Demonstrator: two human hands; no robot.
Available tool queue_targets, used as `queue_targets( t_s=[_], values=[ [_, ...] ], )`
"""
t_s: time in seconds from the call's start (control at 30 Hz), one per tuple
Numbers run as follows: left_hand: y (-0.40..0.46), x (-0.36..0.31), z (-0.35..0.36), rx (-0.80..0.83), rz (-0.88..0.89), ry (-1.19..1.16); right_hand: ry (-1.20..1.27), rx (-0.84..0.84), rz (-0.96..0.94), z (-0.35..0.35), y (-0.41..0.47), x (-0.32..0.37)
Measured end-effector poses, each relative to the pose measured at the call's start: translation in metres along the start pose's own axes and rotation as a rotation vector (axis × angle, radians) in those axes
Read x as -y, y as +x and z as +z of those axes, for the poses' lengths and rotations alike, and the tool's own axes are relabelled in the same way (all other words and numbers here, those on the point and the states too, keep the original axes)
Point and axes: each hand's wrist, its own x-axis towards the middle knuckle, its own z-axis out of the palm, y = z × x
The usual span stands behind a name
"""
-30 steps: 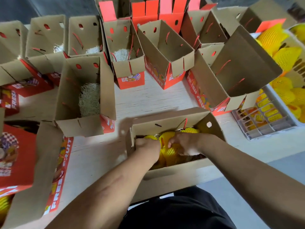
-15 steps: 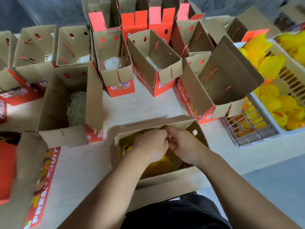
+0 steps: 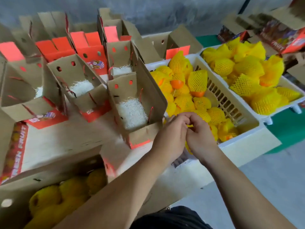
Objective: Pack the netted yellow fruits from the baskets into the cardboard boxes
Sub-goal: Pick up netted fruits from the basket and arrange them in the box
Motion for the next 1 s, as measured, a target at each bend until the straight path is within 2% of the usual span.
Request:
queue_targets(
  t_s=[0.07,0.1,0.17,0.2,0.3,0.37,0.43,0.5,0.53,0.63,0.7,0.8,0.9,0.97,1.0],
  values=[
    [0.033,0.002,0.023,0.101,0.029,0.152,-0.095,0.076,0.004,-0.028,0.032,-0.029],
    [0.048,0.006,0.029,0.152,0.049,0.314,-0.178,0.14,0.013,-0.039,0.05,-0.044],
    [0.07,0.014,0.032,0.206,0.088,0.689,-0.442,0.275,0.011,-0.056,0.092,-0.072],
    [0.076,0.018,0.032,0.21,0.083,0.805,-0.625,0.346,0.007,-0.063,0.113,-0.086],
    [0.088,0.021,0.036,0.217,-0.008,0.923,-1.179,0.555,-0.001,-0.069,0.158,-0.116],
    [0.092,0.021,0.042,0.224,-0.049,0.994,-1.311,0.624,-0.011,-0.059,0.169,-0.132],
    [0.092,0.024,0.046,0.211,-0.051,1.045,-1.315,0.609,-0.007,-0.05,0.175,-0.142],
    [0.093,0.026,0.048,0.178,-0.027,1.049,-1.222,0.533,0.03,-0.055,0.183,-0.145],
    [0.094,0.027,0.049,0.172,-0.024,1.043,-1.091,0.481,0.083,-0.063,0.186,-0.143],
    [0.098,0.027,0.05,0.197,-0.072,1.016,-0.405,0.431,0.266,-0.085,0.185,-0.133],
    [0.101,0.027,0.051,0.181,-0.105,0.978,-0.113,0.518,0.273,-0.085,0.18,-0.12],
    [0.101,0.031,0.05,0.119,-0.099,0.969,0.08,0.728,0.255,-0.066,0.171,-0.107],
    [0.099,0.031,0.049,0.076,-0.063,0.987,0.305,0.804,0.344,-0.054,0.167,-0.109],
    [0.099,0.03,0.047,0.07,-0.047,0.957,0.405,0.637,0.387,-0.051,0.17,-0.108],
    [0.099,0.029,0.047,0.068,-0.048,0.932,0.332,0.481,0.343,-0.05,0.175,-0.111]
  ],
)
